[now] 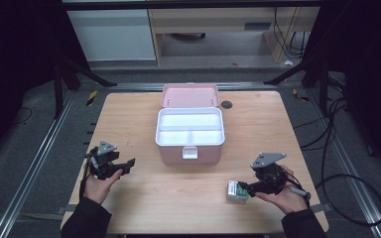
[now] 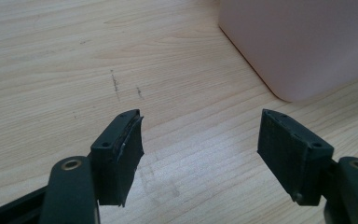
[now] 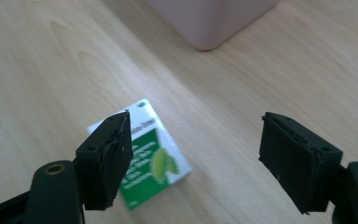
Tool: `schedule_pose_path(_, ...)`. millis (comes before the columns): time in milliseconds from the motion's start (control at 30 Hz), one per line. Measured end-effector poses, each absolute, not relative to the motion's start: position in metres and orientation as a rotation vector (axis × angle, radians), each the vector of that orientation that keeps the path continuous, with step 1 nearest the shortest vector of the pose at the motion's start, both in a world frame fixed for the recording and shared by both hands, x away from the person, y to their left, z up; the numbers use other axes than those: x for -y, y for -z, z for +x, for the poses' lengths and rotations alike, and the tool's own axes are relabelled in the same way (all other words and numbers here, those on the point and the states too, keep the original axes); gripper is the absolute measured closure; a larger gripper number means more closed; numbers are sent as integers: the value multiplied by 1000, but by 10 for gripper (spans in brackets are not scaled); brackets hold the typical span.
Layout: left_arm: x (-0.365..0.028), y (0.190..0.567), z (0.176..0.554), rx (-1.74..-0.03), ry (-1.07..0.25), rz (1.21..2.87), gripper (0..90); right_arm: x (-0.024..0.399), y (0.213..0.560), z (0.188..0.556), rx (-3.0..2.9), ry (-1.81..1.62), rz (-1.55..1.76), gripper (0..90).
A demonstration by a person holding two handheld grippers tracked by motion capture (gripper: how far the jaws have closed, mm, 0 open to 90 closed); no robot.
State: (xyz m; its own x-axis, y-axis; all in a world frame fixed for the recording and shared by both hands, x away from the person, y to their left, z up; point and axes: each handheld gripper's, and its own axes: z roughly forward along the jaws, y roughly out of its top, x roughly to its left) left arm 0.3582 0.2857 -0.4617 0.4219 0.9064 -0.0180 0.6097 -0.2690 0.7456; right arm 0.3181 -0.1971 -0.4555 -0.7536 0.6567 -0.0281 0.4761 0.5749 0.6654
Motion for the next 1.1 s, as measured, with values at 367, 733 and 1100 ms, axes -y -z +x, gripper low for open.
schedule_pose_path(367,-285,462,358,-1274,-545,2002,311,171,479,316,-2671,-831,840,265)
schedule_pose_path(733,-284,464,359,-1273,-542,2017,317,165,485,320,-2671,-785,839,450)
schedule_pose_path(1100,-283,465,360,-1271,-531,2031,317,164,488,326,-2648,-732,949,396)
